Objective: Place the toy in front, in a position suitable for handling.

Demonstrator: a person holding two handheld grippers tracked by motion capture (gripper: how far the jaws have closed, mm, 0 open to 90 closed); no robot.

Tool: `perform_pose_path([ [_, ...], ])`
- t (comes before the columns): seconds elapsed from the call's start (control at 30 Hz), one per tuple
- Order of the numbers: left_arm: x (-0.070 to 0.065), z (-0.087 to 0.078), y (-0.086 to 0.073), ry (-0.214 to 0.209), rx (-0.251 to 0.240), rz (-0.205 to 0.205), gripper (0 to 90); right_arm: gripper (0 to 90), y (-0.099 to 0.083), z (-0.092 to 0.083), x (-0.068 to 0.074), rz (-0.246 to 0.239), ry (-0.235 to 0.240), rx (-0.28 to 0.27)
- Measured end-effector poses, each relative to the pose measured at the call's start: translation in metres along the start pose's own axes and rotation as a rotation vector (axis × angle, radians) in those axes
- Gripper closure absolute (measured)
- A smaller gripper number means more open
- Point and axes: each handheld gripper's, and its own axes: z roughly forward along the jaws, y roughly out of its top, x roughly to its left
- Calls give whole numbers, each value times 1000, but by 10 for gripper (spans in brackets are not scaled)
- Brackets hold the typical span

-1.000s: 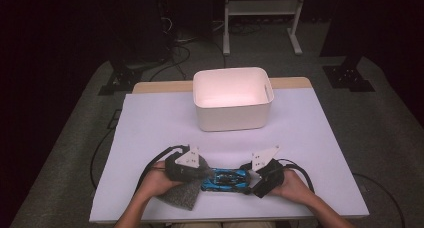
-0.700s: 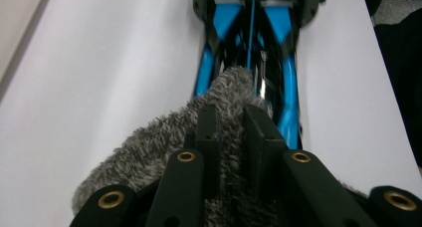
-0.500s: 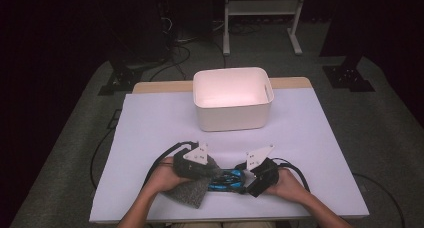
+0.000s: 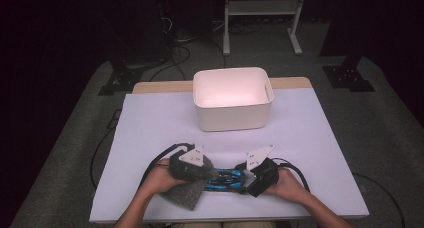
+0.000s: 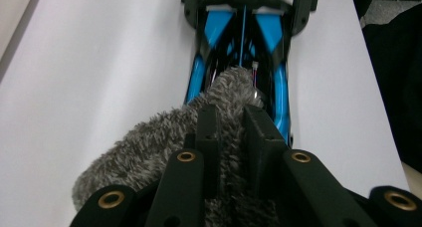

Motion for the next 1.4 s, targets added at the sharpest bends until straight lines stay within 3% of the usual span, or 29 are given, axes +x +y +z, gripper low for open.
perform_pose_path([
  [0.17, -1, 7, 13, -18, -3, 21, 781, 230, 0, 1, 0, -3, -4, 0],
  [0.33, -1, 2, 3, -7, 23, 5, 781, 230, 0, -1, 1, 4, -6, 1],
  [0.53, 5, 0, -7, -1, 4, -33, 780, 229, 0, -1, 2, -3, -14, 9],
  [0.83, 7, 11, 17, -21, 2, -5, 781, 228, 0, 2, 1, -1, -10, -5],
  [1.03, 9, 30, 39, -66, 12, 22, 781, 229, 3, 6, 3, 4, -11, -12],
  [1.4, 10, 48, 57, -98, 13, 52, 781, 228, 3, 5, 2, 12, -7, -14],
])
